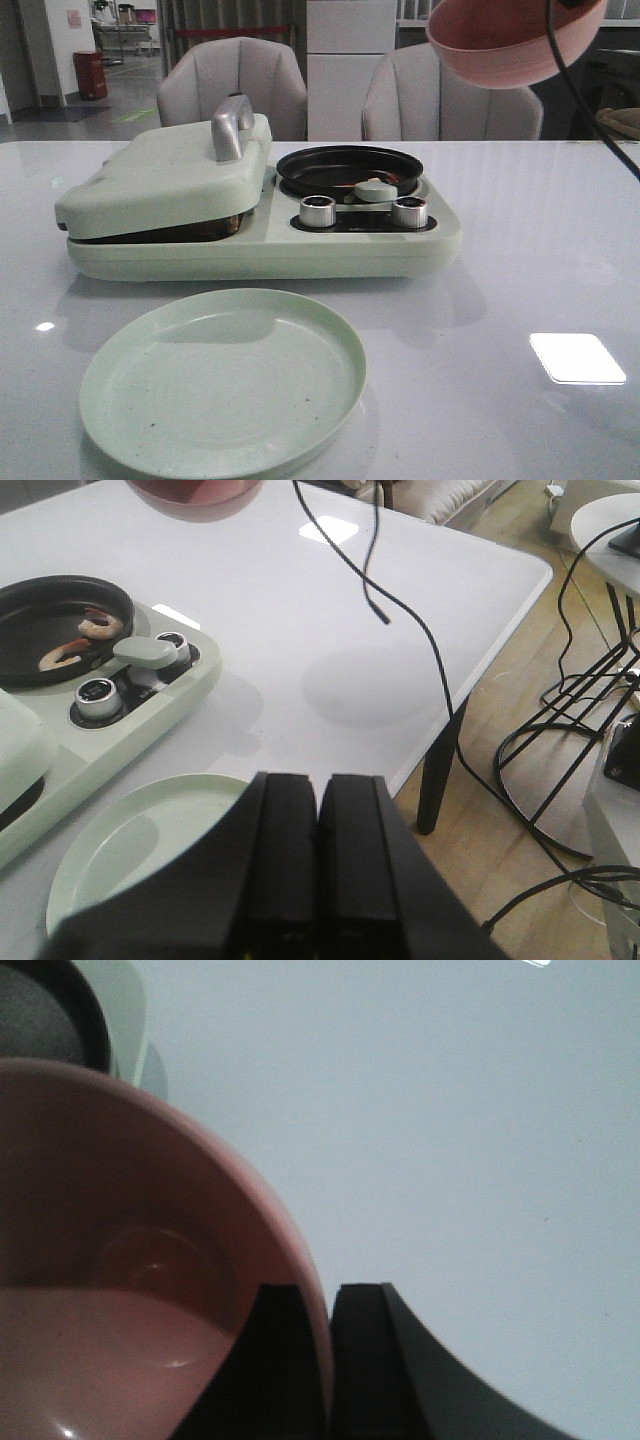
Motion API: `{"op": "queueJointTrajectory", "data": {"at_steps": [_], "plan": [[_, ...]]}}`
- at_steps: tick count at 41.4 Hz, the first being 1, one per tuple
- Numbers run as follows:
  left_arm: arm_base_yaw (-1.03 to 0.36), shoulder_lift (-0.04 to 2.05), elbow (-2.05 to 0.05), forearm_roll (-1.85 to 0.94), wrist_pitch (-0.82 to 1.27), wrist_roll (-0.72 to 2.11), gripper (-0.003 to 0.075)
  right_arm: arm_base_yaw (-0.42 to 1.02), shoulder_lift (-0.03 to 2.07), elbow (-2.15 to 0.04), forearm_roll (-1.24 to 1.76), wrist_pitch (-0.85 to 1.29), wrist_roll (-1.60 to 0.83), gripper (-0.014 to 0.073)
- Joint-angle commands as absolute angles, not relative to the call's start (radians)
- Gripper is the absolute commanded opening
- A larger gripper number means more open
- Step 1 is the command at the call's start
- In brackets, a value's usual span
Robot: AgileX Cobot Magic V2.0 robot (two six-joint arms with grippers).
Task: Make breakfast with bread and shrimp
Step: 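Carry the empty pink bowl back and set it on the table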
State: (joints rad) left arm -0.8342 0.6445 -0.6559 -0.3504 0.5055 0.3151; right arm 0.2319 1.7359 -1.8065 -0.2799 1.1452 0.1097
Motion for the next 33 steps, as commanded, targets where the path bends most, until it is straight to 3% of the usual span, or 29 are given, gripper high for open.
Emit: {"op": "queueJointTrajectory", "data": {"at_steps": [1, 16, 33], "plan": [[-0.84, 0.642, -0.685, -0.363, 0.425, 0.315, 0.0098, 0.183, 1.584, -1.645, -0.204, 0.988, 0.093, 0.0016], [-0.84, 0.642, -0.685, -0.363, 0.425, 0.315, 0.0098, -0.069, 1.492, -1.107, 0.26, 0.733, -0.204, 0.0016], [-0.84, 0.642, -0.685, -0.363, 0.425, 0.315, 0.0098, -0.128, 1.553, -0.984, 0.265, 0.51, -0.209, 0.0016]]}}
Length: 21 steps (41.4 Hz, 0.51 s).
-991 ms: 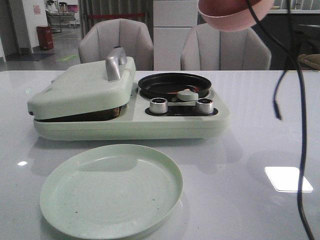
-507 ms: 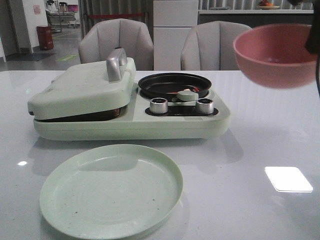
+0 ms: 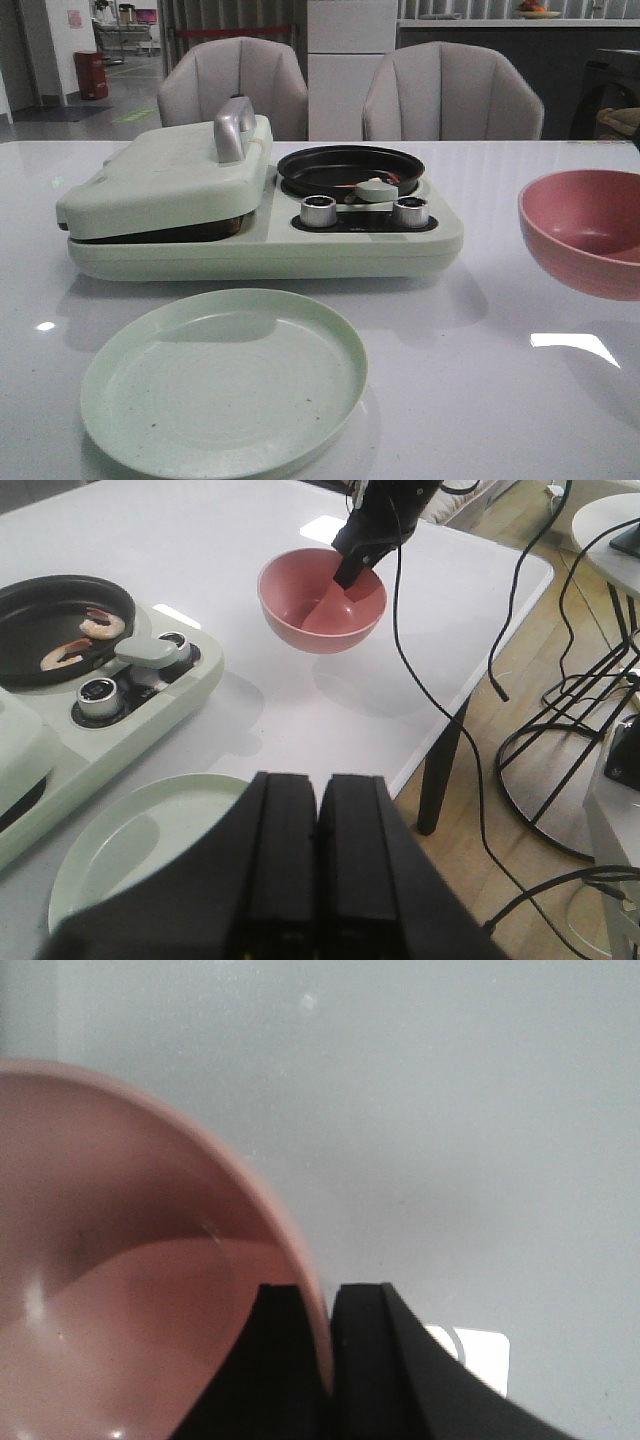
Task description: Make breakfast with bread and shrimp
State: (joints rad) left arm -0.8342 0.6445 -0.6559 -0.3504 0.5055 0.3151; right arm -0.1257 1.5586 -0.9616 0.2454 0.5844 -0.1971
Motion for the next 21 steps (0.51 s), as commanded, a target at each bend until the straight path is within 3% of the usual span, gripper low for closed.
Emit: {"op": "queueJointTrajectory", "data": {"at_steps": [1, 7, 16, 21], "plan": [[-0.84, 0.642, -0.685, -0.363, 0.425, 0.315, 0.0098, -0.128, 1.562, -0.984, 0.263, 0.506, -0.209, 0.0016], [-0.84, 0.642, -0.685, -0.363, 0.425, 0.315, 0.0098, -0.128, 1.61, -0.986, 0.26, 0.495, -0.209, 0.0063], [-0.84, 0.642, -0.685, -0.363, 0.425, 0.315, 0.0098, -0.128, 1.617, -0.998, 0.26, 0.508, -0.209, 0.0383], [-0.84, 0.642, -0.685, -0.363, 0.425, 0.315, 0.0098, -0.125, 1.575, -1.035, 0.26, 0.558, -0.209, 0.0403]]}}
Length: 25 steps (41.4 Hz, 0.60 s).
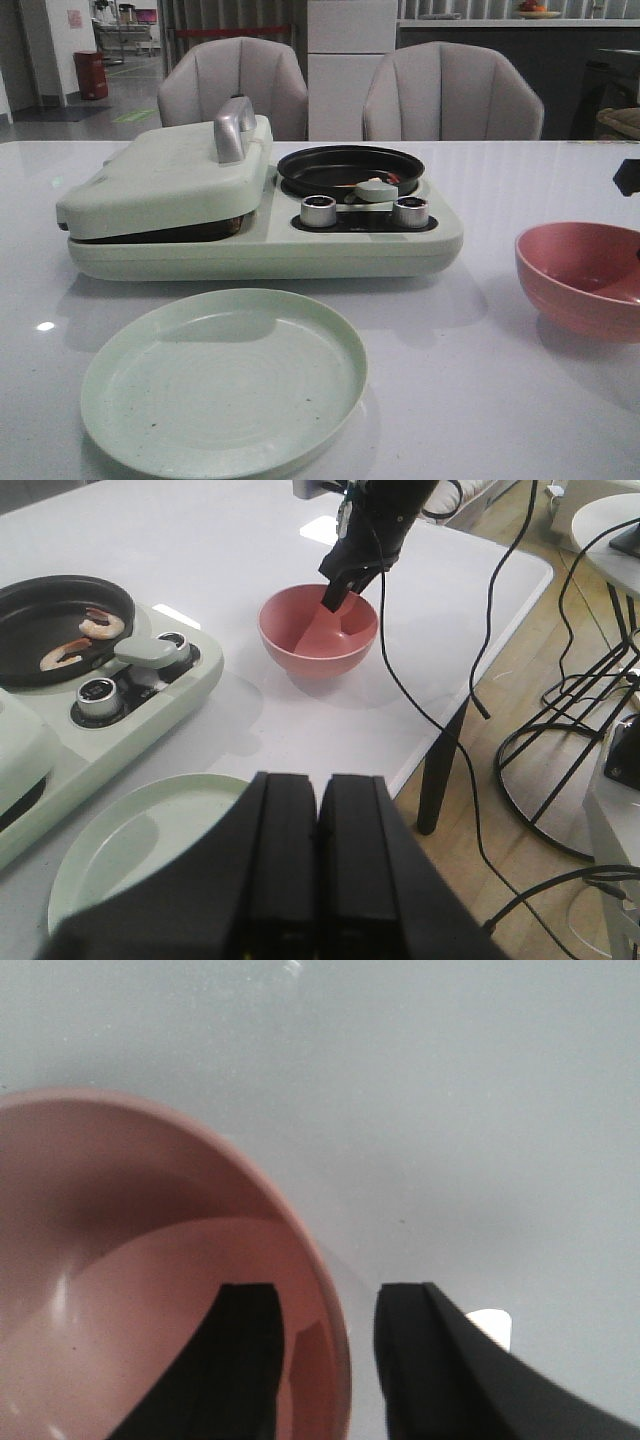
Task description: Make breakfast with bread and shrimp
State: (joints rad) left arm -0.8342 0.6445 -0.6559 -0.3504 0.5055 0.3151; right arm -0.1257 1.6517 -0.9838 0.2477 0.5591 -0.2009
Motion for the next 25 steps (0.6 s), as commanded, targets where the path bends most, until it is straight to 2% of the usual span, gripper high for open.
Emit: {"op": "queueJointTrajectory", "data": {"at_steps": [1, 6, 14, 19, 25], "plan": [[-0.84, 0.642, -0.685, -0.363, 0.425, 0.315, 0.0098, -0.12, 1.561, -1.043, 0.26, 0.573, -0.209, 0.0403], [-0.84, 0.642, -0.685, -0.363, 0.425, 0.315, 0.0098, -0.064, 1.447, -1.042, 0.25, 0.594, -0.209, 0.0403], [-0.84, 0.642, -0.685, -0.363, 0.425, 0.315, 0.0098, 0.135, 1.256, -1.019, 0.182, 0.677, -0.209, 0.0396], [-0.84, 0.642, -0.685, -0.363, 0.425, 0.315, 0.0098, 0.249, 1.149, -0.98, 0.147, 0.737, -0.162, 0.0329], [-0.84, 0.642, -0.685, -0.361, 0.425, 0.315, 0.0098, 0.273, 1.014, -0.902, 0.06, 0.811, -0.01, 0.0267]]}}
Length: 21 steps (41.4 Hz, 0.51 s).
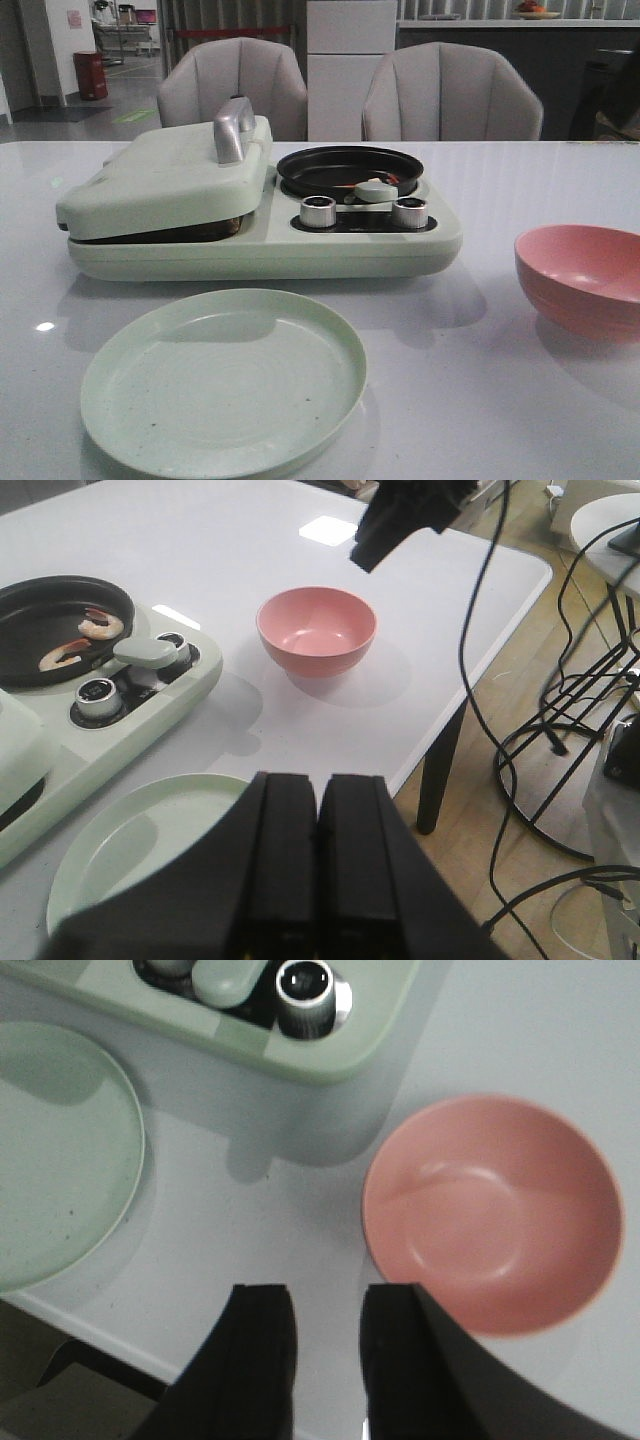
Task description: Make breakfast with bread and shrimp
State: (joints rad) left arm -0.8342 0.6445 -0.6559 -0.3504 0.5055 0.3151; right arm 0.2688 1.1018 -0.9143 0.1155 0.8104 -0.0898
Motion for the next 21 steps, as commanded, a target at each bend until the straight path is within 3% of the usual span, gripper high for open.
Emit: {"op": "queueJointTrajectory", "data": {"at_steps": [1, 12, 21], "plan": [[-0.84, 0.642, -0.685, -0.362, 0.425, 0.315, 0.0098, 0.273, 0.98, -0.885, 0.048, 0.814, 0.012, 0.0267], [-0.84, 0.642, -0.685, -0.362, 0.425, 0.315, 0.0098, 0.272, 0.651, -0.672, 0.038, 0.818, 0.027, 0.0267], [-0.84, 0.642, -0.685, -0.359, 0.423, 0.315, 0.0098, 0.272, 0.512, -0.574, 0.02, 0.818, 0.026, 0.0255]]}}
